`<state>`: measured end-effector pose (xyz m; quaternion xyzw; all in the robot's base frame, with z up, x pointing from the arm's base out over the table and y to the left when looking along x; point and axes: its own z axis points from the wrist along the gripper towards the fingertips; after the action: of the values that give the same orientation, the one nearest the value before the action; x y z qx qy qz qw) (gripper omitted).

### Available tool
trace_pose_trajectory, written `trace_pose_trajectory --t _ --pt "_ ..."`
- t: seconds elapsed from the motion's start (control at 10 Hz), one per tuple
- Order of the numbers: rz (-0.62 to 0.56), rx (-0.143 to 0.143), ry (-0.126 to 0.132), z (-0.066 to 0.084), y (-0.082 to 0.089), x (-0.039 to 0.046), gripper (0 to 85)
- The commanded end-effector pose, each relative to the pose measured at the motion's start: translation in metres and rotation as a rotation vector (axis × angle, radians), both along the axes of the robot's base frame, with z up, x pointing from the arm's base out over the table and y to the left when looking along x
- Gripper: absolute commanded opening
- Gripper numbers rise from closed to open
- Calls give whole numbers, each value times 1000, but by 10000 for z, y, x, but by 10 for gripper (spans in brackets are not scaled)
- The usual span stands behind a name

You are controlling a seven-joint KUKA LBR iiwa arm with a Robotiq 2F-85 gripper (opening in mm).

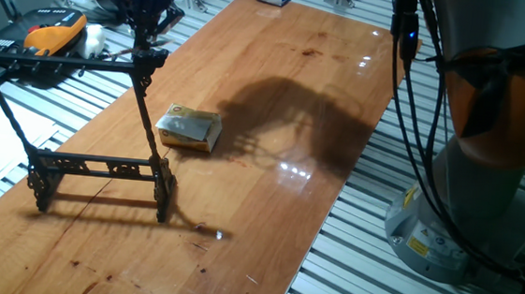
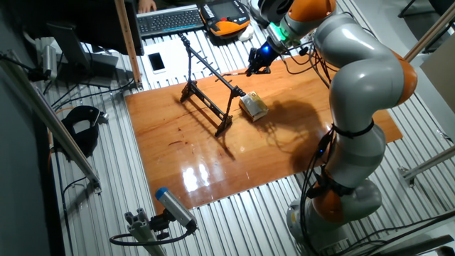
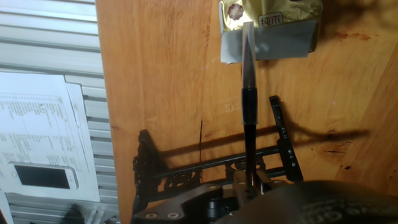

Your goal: Place the brush on the pen rack

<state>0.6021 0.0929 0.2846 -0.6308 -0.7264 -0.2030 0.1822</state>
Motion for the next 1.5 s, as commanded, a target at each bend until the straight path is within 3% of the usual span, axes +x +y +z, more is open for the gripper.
trace_pose_trajectory --t 0.0,1.4 --pt "0 3 1 2 -24 17 0" --pt "10 -35 -18 -13 26 23 0"
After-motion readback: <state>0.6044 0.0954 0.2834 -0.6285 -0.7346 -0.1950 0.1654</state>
